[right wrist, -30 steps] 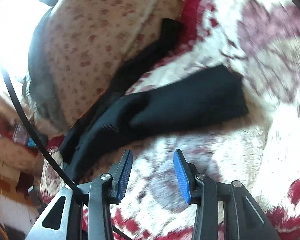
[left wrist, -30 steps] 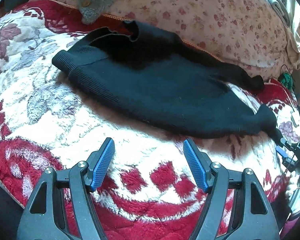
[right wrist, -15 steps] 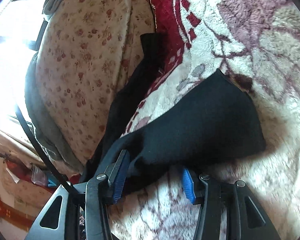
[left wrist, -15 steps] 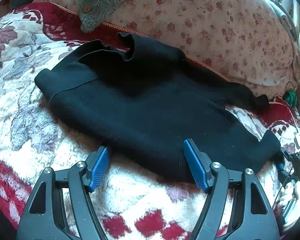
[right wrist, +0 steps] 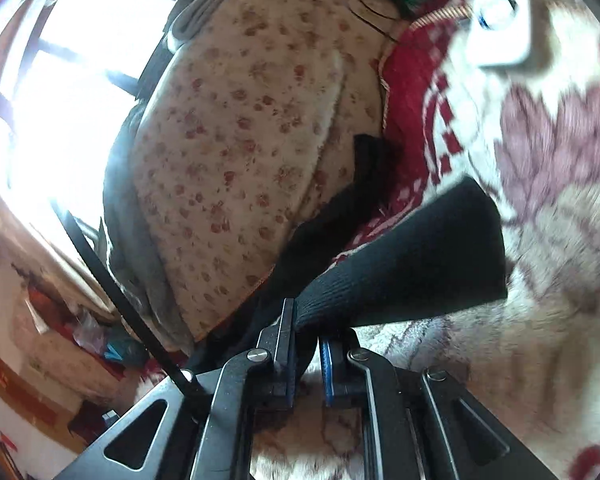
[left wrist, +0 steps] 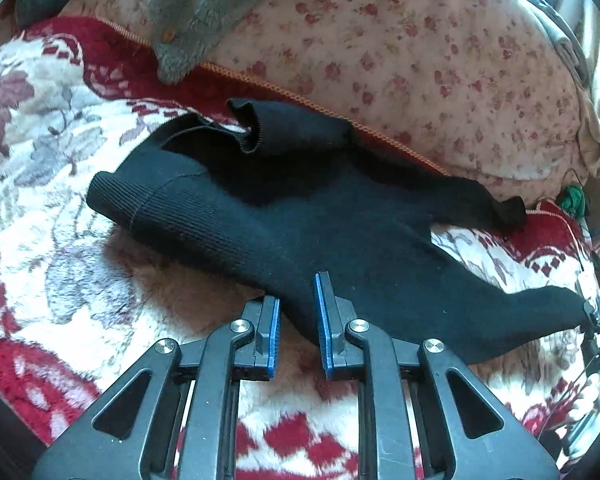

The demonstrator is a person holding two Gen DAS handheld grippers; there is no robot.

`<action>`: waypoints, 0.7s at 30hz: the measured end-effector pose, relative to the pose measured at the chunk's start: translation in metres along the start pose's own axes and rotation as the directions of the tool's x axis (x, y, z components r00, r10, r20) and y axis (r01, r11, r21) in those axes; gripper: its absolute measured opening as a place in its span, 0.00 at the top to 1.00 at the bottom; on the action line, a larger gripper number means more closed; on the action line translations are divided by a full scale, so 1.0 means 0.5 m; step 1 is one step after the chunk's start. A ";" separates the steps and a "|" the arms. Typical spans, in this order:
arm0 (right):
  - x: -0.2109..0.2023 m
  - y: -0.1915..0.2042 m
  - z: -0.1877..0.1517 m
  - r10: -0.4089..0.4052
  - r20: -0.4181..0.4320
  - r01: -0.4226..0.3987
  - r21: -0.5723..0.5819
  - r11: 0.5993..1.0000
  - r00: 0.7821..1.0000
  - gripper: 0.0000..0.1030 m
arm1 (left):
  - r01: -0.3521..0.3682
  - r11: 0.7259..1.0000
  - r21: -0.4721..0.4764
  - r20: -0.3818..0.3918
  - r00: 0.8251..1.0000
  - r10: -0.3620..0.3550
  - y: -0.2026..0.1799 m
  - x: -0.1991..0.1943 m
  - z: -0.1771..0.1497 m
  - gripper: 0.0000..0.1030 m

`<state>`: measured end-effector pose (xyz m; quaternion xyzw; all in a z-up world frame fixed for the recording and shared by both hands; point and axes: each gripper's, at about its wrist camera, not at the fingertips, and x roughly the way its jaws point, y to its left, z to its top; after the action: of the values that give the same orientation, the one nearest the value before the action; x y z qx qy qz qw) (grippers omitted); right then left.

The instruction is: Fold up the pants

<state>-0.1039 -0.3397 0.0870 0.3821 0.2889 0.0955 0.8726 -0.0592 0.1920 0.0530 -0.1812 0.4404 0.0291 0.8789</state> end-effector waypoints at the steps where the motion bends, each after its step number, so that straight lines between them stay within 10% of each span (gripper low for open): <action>1: -0.010 0.007 0.000 -0.020 -0.007 0.020 -0.017 1.000 1.000 0.91 | -0.002 1.000 0.008 0.001 1.000 0.002 -0.003 -0.007 -0.005 0.85; 5: -0.042 0.000 -0.021 -0.169 -0.056 0.165 -0.058 0.985 0.984 0.91 | -0.037 0.998 0.055 -0.009 0.999 0.037 -0.005 -0.009 -0.035 0.85; 10: -0.023 -0.078 -0.034 -0.489 -0.083 0.481 -0.106 0.871 0.868 0.80 | -0.050 0.998 0.038 -0.023 0.998 0.051 0.011 0.014 -0.056 0.85; 14: -0.104 -0.108 -0.011 -0.455 0.022 0.455 -0.003 0.890 0.890 0.77 | -0.061 0.994 0.085 0.027 0.998 0.059 -0.004 -0.004 -0.052 0.85; 21: -0.076 -0.048 -0.029 -0.344 -0.066 0.329 -0.174 0.928 0.937 0.65 | -0.093 0.989 0.113 0.012 0.996 0.093 -0.010 0.012 -0.060 0.85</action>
<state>-0.1443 -0.3620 0.0783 0.2504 0.3827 -0.0147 0.8892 -0.0774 0.1763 0.0335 -0.1101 0.4465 0.0455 0.8868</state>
